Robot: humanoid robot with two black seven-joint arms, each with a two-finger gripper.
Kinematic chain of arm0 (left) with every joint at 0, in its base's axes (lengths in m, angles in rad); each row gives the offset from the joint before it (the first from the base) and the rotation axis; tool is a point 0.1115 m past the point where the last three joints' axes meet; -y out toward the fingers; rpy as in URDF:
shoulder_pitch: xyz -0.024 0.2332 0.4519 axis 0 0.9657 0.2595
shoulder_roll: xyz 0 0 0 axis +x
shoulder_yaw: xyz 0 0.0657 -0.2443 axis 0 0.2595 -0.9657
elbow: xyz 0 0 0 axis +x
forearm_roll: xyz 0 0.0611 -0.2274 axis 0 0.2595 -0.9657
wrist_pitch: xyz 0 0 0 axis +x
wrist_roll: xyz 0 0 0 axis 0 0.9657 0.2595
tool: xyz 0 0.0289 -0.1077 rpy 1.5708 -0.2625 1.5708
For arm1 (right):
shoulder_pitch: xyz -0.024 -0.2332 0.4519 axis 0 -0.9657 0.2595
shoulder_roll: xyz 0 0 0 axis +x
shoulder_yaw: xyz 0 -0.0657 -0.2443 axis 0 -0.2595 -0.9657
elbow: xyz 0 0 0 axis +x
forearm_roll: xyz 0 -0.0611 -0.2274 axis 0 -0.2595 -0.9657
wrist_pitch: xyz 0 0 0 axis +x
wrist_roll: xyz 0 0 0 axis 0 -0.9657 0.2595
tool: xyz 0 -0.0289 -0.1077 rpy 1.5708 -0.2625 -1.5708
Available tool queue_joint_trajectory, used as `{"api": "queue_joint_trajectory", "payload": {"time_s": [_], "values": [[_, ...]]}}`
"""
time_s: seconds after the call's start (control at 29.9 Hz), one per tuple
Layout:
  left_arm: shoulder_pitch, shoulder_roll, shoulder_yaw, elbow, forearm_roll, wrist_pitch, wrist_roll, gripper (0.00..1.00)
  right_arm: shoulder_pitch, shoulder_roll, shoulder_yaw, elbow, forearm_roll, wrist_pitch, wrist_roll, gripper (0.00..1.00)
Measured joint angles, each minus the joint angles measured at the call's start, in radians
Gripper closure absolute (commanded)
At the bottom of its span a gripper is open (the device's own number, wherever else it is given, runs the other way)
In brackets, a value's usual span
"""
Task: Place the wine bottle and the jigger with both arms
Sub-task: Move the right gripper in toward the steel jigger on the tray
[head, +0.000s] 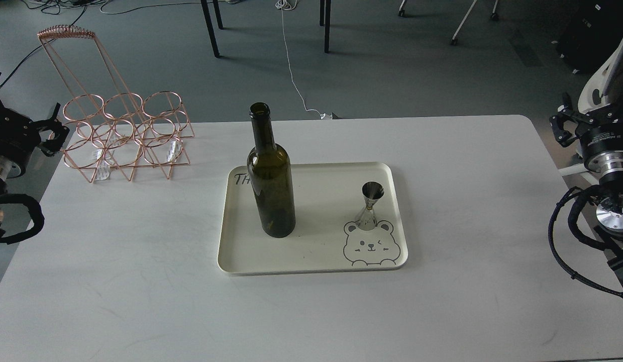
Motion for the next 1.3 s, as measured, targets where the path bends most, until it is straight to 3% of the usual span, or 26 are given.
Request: {"api": "queue_joint_trajectory", "payload": {"time_s": [0.37, 0.54, 0.87, 1.07, 1.3], "values": [[0.001, 0.001, -0.001, -0.002, 0.0, 0.0, -0.003, 0.02, -0.002, -0.01, -0.022, 0.025, -0.01, -0.002, 0.0, 0.01], [0.0, 0.006, -0.009, -0.003, 0.001, 0.0, -0.003, 0.02, -0.002, -0.092, -0.072, 0.109, -0.068, 0.002, 0.0, 0.01], [-0.002, 0.002, -0.013, -0.004, 0.001, 0.0, -0.001, 0.02, -0.026, -0.298, -0.116, 0.416, -0.498, -0.02, 0.0, 0.01], [-0.003, 0.002, -0.011, -0.003, 0.001, 0.0, -0.001, 0.02, -0.073, -0.415, -0.152, 0.589, -0.848, -0.122, 0.0, 0.01], [-0.007, 0.002, -0.008, -0.003, 0.001, 0.0, -0.003, 0.02, -0.108, -0.476, -0.272, 0.695, -1.282, -0.351, 0.0, 0.02]]}}
